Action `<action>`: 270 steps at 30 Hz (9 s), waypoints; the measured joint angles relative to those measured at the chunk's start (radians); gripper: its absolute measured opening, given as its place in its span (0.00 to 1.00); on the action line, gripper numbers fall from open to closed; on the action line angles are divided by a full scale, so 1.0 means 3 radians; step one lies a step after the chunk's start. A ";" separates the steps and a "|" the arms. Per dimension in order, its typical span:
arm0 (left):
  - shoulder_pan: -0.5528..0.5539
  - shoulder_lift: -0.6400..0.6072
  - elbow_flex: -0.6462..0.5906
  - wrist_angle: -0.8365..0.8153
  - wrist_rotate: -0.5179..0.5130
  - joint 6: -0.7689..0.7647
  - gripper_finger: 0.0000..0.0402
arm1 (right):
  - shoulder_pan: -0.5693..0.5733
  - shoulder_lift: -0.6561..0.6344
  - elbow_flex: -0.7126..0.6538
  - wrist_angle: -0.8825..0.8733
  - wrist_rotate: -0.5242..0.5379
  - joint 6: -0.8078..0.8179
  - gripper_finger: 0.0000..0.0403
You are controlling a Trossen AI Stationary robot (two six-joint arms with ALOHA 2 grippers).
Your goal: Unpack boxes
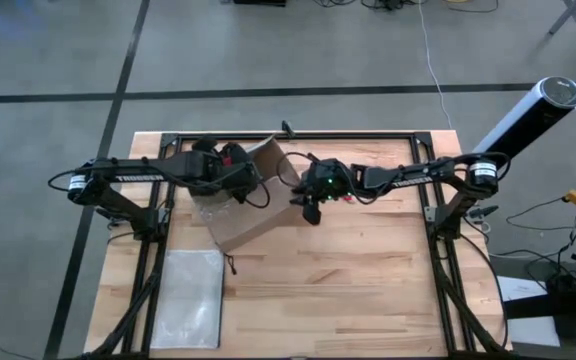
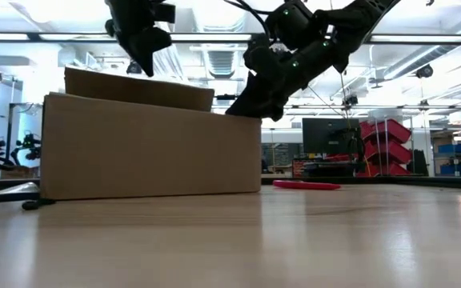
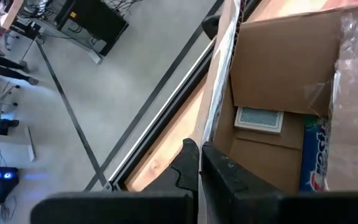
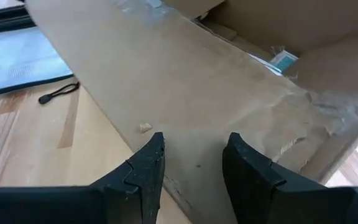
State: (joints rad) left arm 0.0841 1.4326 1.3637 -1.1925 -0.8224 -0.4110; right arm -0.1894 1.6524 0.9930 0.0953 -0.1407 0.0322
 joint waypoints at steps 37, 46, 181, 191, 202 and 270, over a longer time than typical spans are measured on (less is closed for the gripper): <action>-0.0169 0.0002 -0.0636 0.0706 0.0607 0.0217 0.19 | -0.0184 -0.0021 0.0525 -0.0157 0.0006 -0.0475 0.45; -0.0168 0.0013 -0.0804 0.1026 0.0692 0.0316 0.41 | -0.0184 0.0130 0.0513 -0.0137 0.0006 -0.0455 0.45; 0.1011 -0.0102 -0.0885 0.1634 0.3803 0.0775 0.00 | -0.0134 0.0064 0.0512 -0.0257 0.0393 -0.0714 0.45; 0.1010 -0.0095 -0.0909 0.1673 0.3873 0.0781 0.00 | -0.0165 0.0074 0.0515 -0.0033 0.0386 -0.0723 0.45; 0.1008 -0.0088 -0.0919 0.1679 0.3785 0.0809 0.11 | -0.0186 0.0206 0.0513 0.0012 0.0392 -0.0693 0.45; 0.0464 -0.0468 -0.1276 0.2090 0.2569 0.0628 0.69 | -0.0238 0.0280 0.0477 -0.0126 0.0382 -0.0606 0.45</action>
State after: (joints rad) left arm 0.2234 1.2922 0.9808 -0.5656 -0.0517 -0.2226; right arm -0.2607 1.7363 1.1362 0.0576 -0.0260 -0.1496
